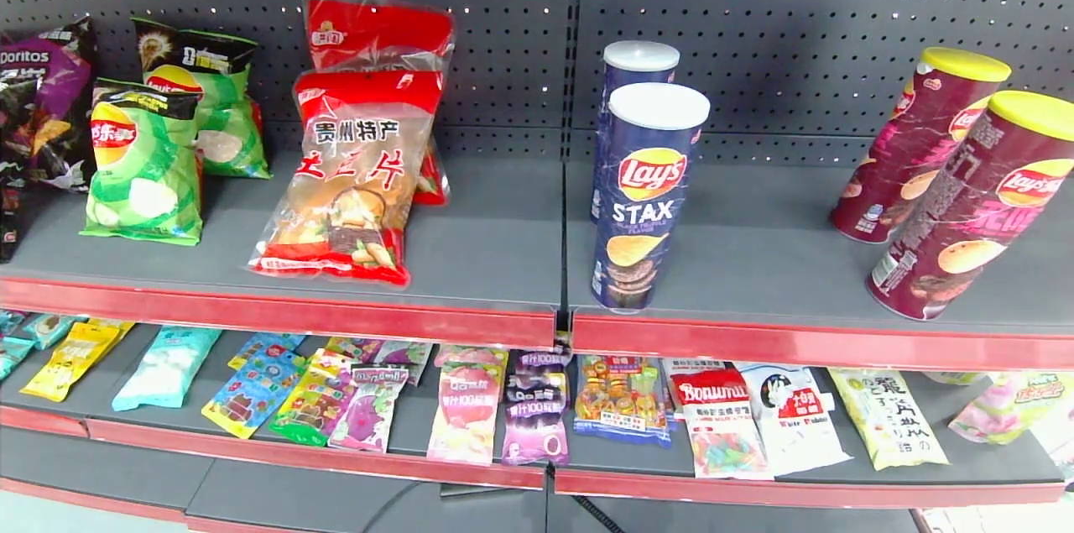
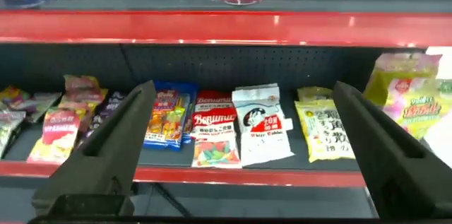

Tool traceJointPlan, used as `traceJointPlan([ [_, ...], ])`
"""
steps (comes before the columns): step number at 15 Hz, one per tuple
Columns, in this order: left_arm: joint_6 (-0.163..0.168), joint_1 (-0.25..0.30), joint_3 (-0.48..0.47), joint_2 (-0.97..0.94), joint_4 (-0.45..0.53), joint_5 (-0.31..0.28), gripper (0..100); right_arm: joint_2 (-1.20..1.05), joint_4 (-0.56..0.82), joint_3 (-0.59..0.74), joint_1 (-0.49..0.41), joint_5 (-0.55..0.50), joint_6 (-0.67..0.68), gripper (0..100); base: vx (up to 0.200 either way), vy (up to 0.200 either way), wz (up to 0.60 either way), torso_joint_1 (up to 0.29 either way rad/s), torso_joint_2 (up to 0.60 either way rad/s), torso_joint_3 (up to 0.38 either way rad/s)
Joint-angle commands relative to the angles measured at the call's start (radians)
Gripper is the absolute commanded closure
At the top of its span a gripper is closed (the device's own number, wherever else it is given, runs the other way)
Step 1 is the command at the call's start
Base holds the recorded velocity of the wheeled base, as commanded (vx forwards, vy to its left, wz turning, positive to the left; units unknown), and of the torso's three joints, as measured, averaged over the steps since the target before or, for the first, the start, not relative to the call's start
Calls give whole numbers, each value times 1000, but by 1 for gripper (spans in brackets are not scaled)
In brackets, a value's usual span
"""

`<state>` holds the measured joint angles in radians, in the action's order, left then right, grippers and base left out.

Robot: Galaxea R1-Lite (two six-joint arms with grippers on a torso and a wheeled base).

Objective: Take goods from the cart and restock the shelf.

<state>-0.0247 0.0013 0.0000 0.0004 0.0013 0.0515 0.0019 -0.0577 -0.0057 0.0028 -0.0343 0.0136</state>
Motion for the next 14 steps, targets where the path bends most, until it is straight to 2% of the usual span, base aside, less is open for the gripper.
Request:
traceJointPlan([
  [1,2,0,0,0,0,-1,0,6,12,-3,0,-4,32,0,0,0,0,0,0,0],
  [2,6,0,0,0,0,-1,0,0,6,3,-1,-23,83,0,0,0,0,0,0,0],
  [3,6,2,0,0,0,-1,0,-2,16,4,-1,-47,68,0,0,0,0,0,0,0],
  [5,8,0,0,0,0,-1,0,0,61,3,-1,-33,37,0,0,0,0,0,0,0],
  [11,8,0,0,0,0,-1,0,0,58,4,0,-12,14,0,0,0,0,0,0,0],
  [14,9,0,0,0,0,-1,0,0,59,4,0,-12,14,0,0,0,-600,-4,1,-2],
])
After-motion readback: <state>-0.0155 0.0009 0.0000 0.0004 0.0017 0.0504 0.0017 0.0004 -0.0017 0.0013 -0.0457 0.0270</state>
